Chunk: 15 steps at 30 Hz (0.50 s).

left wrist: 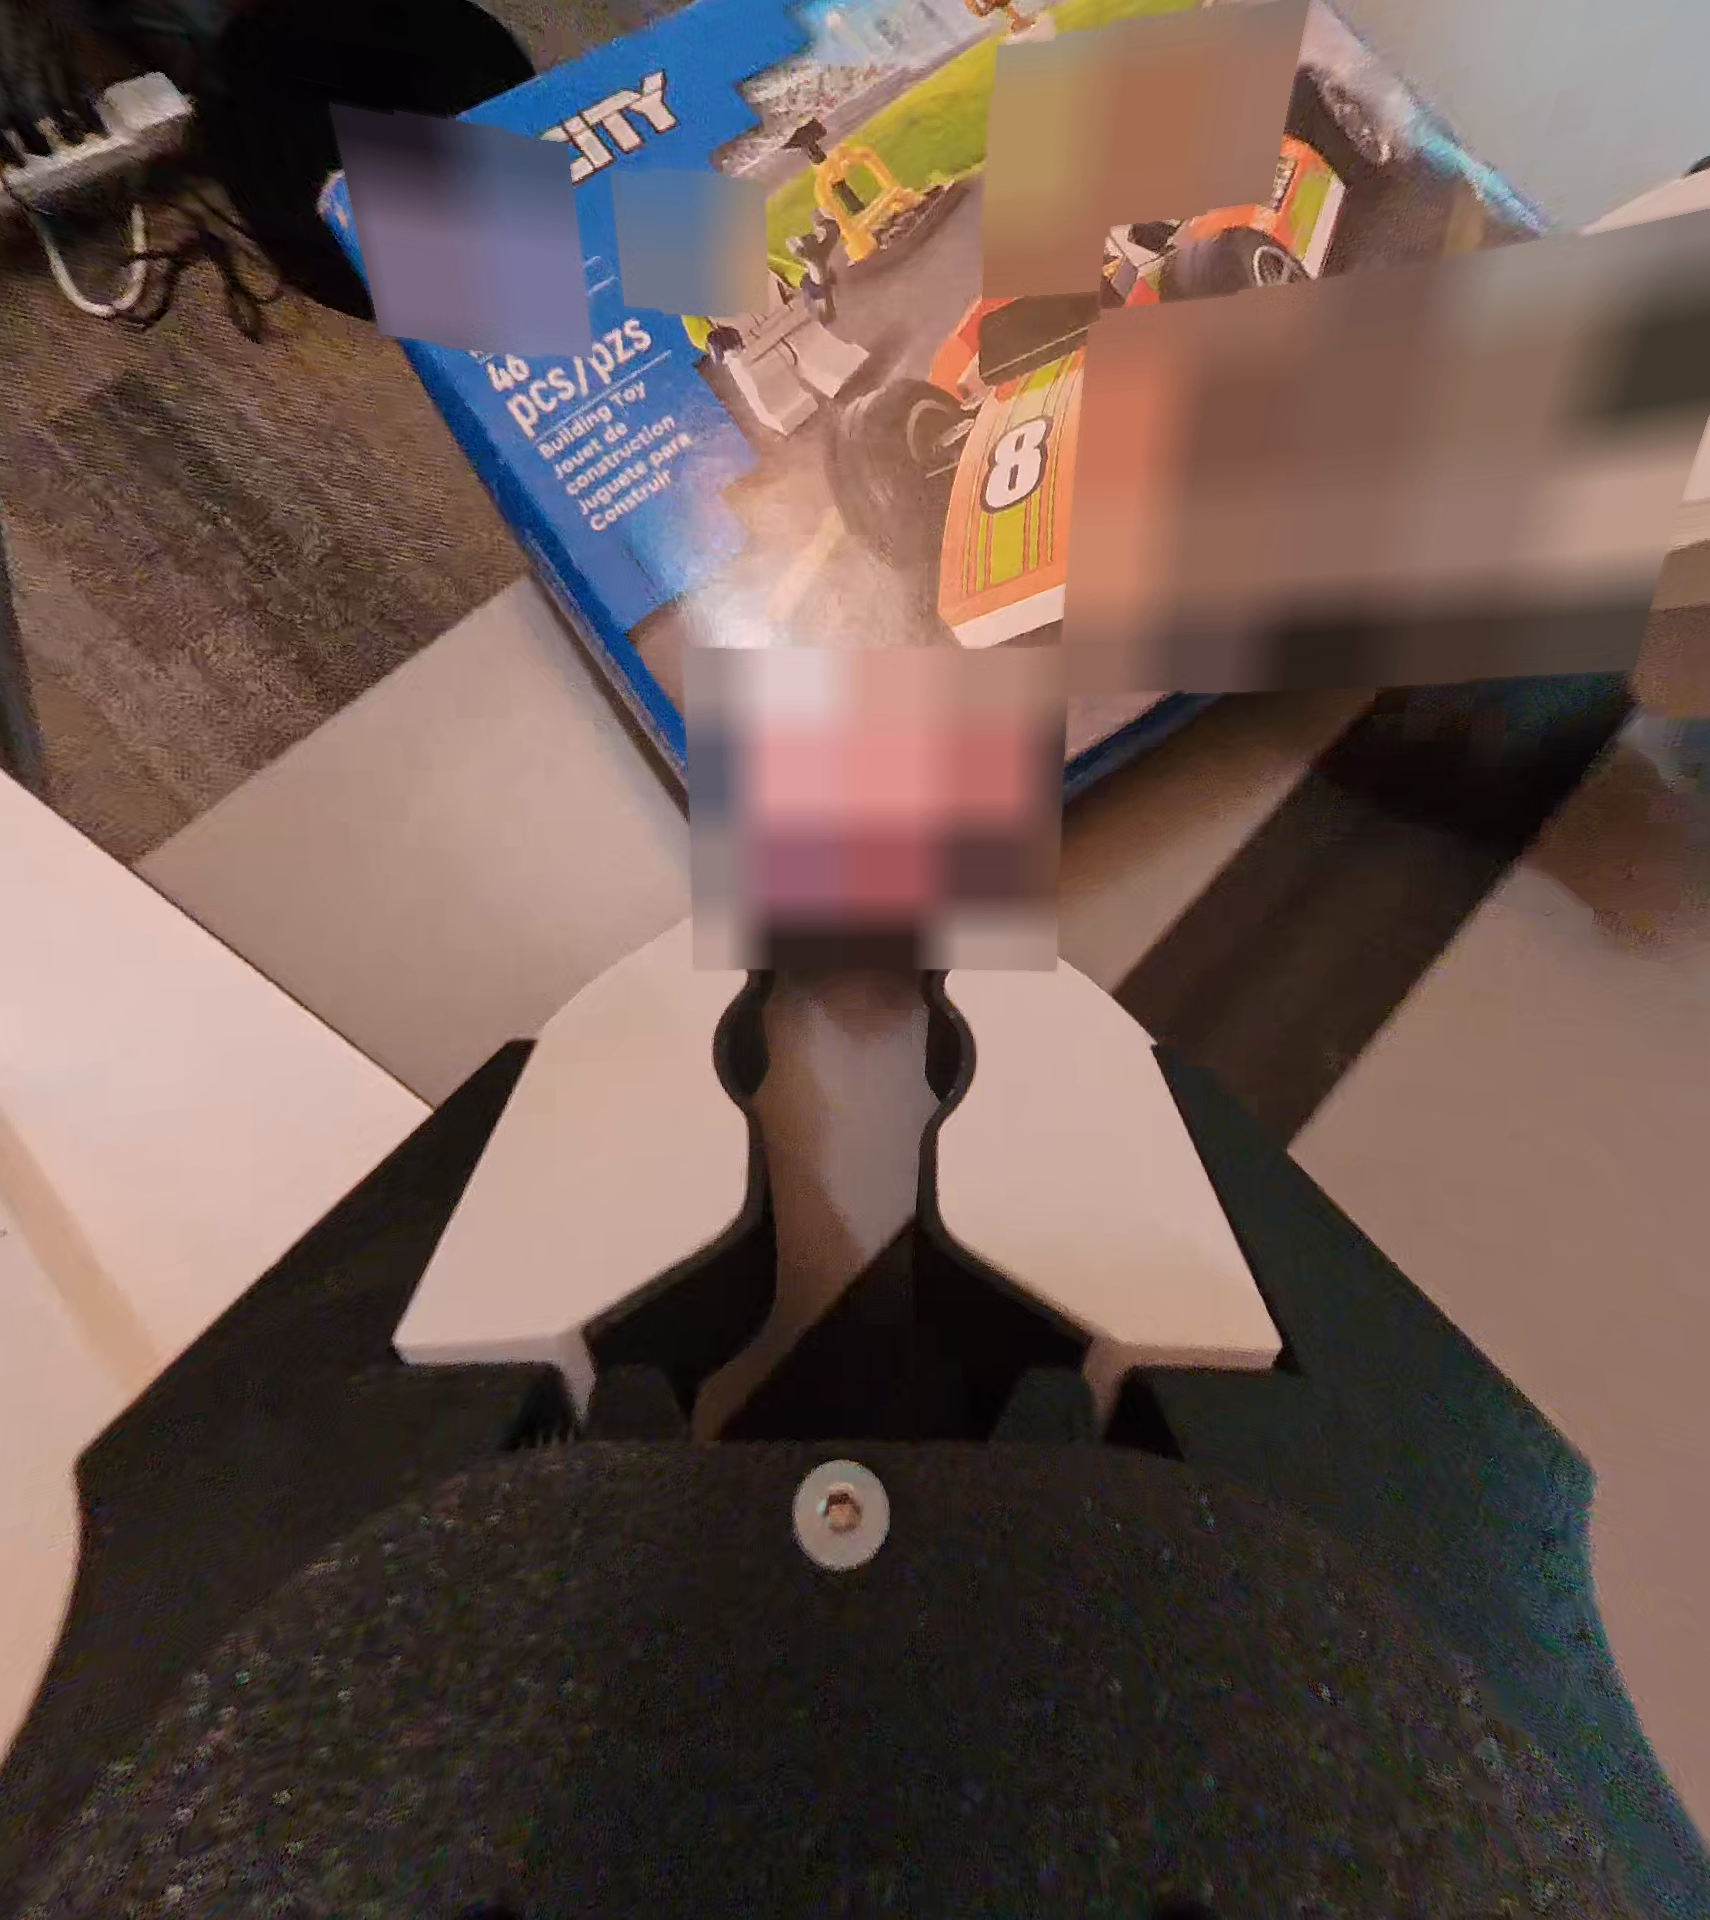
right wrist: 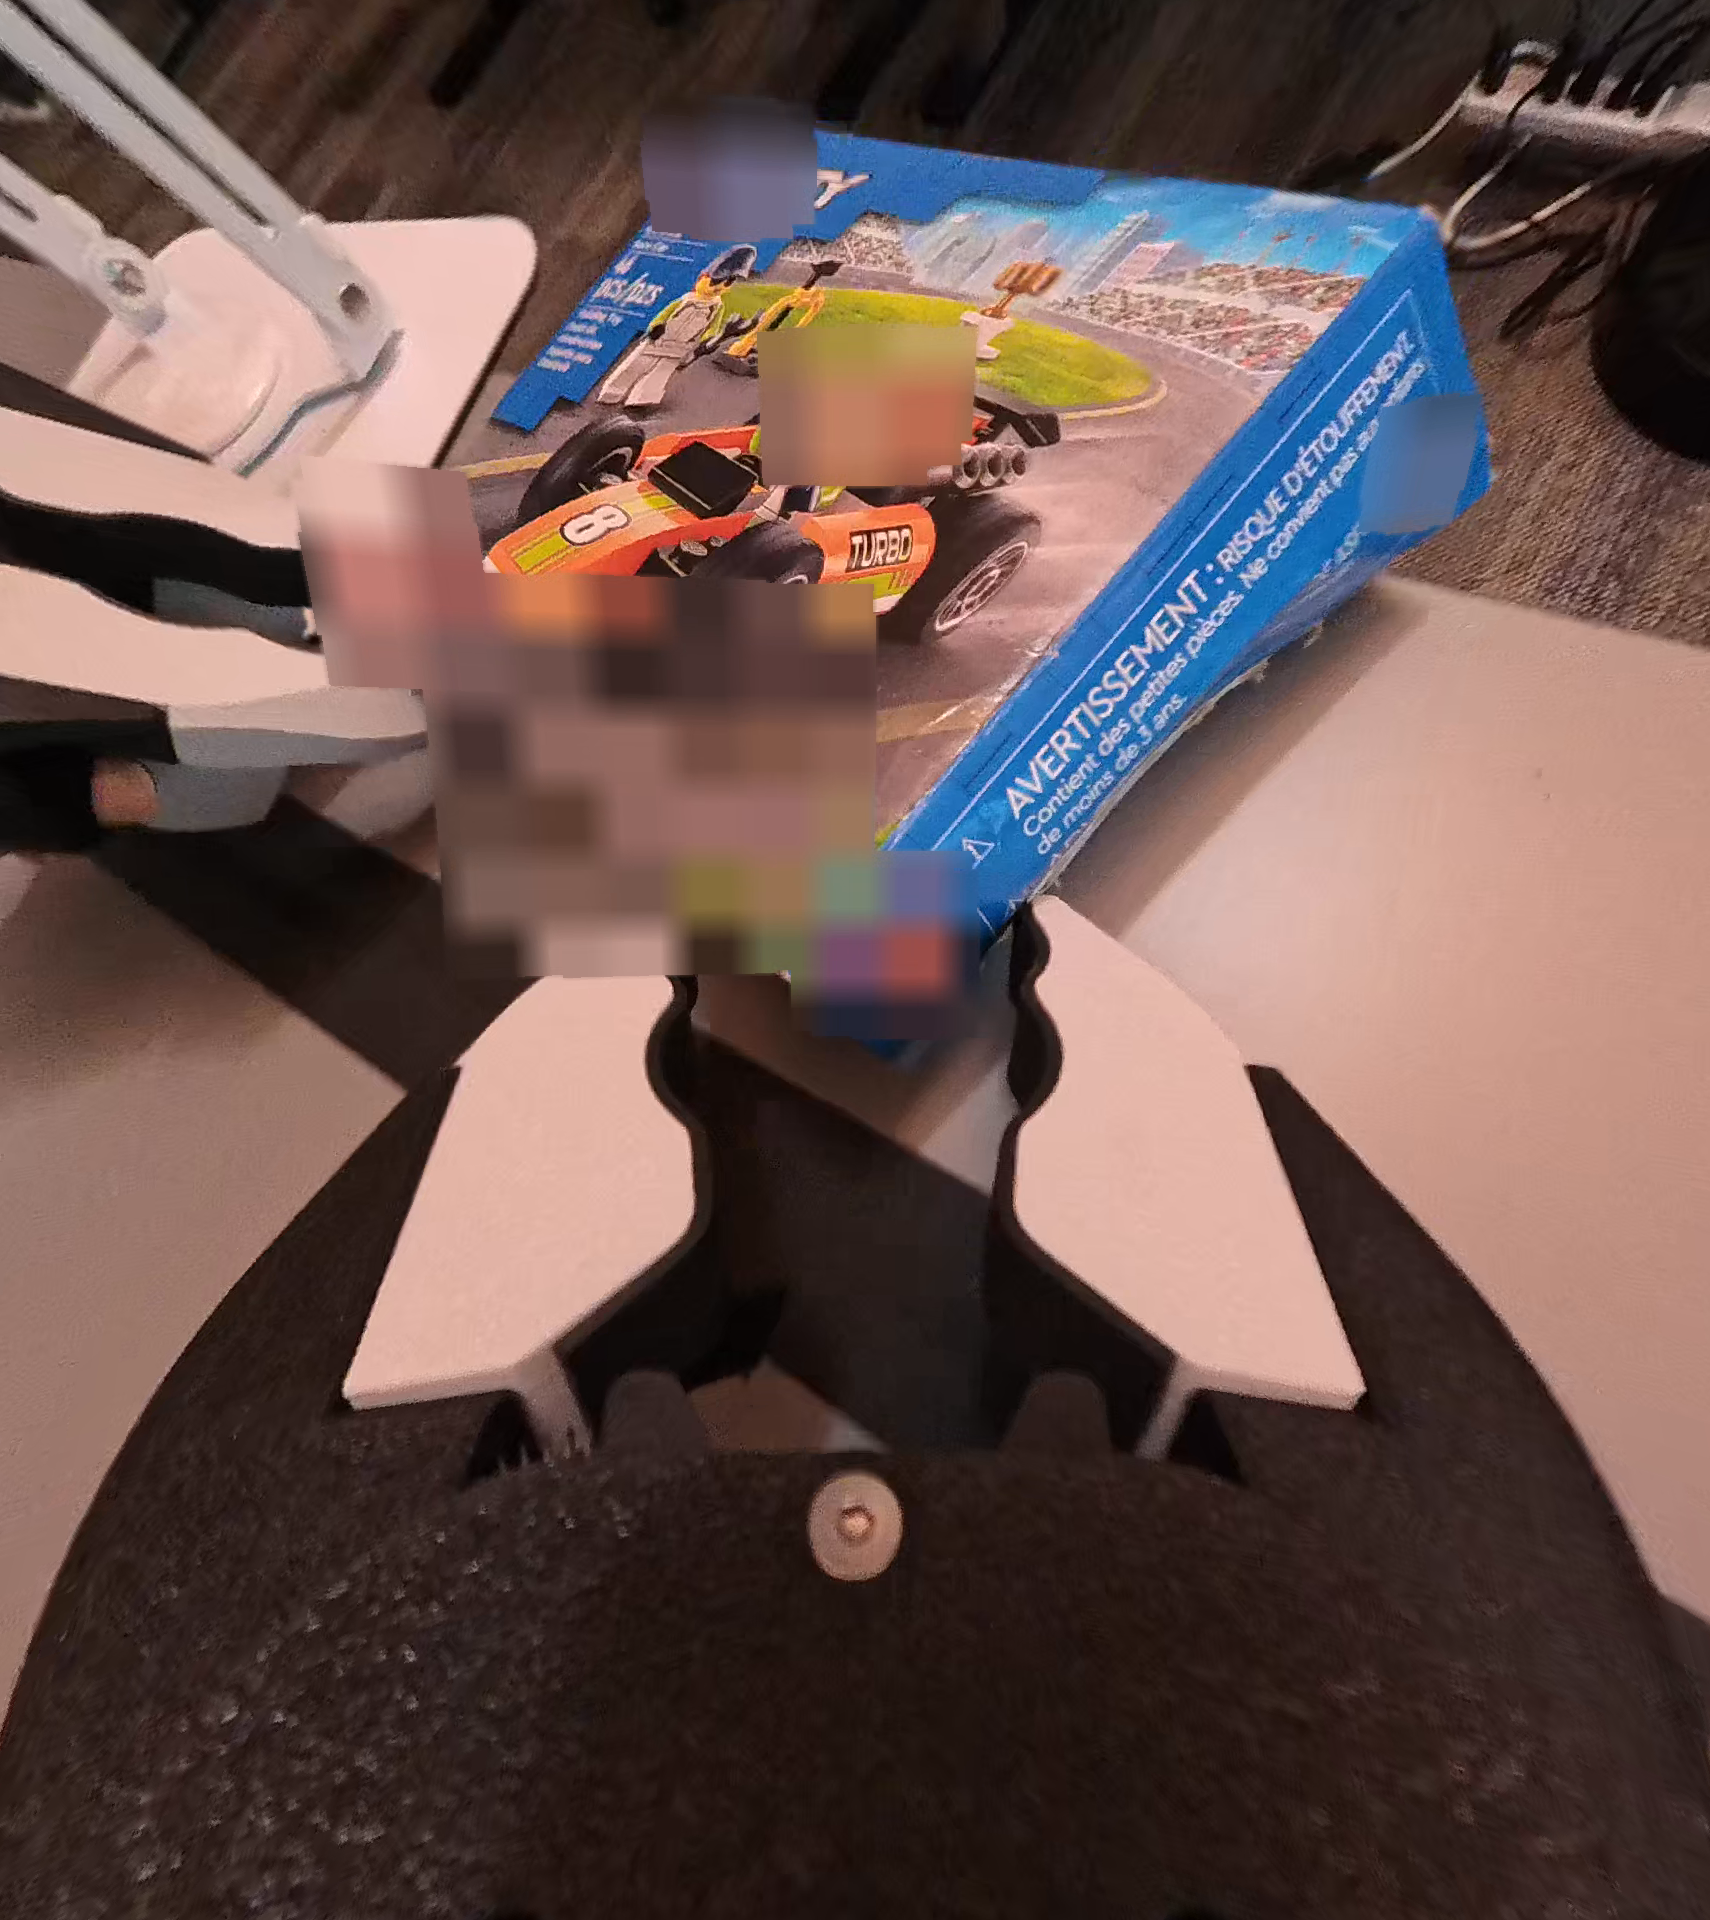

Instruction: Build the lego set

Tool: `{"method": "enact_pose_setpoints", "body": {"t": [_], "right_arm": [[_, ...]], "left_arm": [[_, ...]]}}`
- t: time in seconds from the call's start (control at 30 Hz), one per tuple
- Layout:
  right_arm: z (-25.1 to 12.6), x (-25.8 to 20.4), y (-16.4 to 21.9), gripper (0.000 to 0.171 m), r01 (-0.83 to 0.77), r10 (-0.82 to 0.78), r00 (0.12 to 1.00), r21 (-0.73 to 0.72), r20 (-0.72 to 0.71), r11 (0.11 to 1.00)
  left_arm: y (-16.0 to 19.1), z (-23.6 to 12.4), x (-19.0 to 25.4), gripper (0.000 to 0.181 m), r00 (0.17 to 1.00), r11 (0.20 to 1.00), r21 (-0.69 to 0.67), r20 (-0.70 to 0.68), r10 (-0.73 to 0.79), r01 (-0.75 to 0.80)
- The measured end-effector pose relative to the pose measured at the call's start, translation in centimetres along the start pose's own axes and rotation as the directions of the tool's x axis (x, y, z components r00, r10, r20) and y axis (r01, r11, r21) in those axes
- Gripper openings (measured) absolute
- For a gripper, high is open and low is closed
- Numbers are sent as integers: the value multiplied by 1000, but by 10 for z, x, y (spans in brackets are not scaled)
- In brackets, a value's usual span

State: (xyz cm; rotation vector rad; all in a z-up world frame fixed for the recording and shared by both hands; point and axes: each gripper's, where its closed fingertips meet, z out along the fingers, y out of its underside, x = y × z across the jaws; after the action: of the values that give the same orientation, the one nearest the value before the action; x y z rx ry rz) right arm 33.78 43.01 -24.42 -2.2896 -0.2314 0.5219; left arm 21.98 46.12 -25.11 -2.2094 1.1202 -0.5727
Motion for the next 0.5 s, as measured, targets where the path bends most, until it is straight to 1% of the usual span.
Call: {"method": "enact_pose_setpoints", "body": {"t": [0.13, 0.2, 0.23, 0.3, 0.33, 0.4, 0.5], "right_arm": [[-23, -19, 18, 49, 47, -46, 999, -59, 14, 997], [-37, -30, 32, 47, 95, -94, 996, -96, 10, 991], [-43, -39, 42, 48, 100, -96, 995, -124, 35, 987], [-56, -57, 61, 68, 84, -63, 991, -182, 116, 980], [-63, -61, 65, 73, 73, -46, 989, -185, 143, 980], [-77, -61, 63, 82, 33, -5, 984, -160, 177, 987], [-83, -43, 47, 86, -94, 114, 975, -110, 192, 990]], "left_arm": [[7, -23, 16, 27, 998, 998, 14, -36, 57, -57], [24, -34, 32, 29, 989, 994, -47, -117, 91, -97], [35, -40, 39, 33, 981, 988, -91, -163, 108, -124], [53, -54, 47, 40, 962, 975, -141, -239, 133, -170], [57, -61, 48, 45, 956, 976, -150, -271, 110, -155], [53, -73, 46, 51, 942, 989, -134, -335, 17, -66], [42, -73, 31, 62, 920, 987, -125, -363, -144, 104]]}}
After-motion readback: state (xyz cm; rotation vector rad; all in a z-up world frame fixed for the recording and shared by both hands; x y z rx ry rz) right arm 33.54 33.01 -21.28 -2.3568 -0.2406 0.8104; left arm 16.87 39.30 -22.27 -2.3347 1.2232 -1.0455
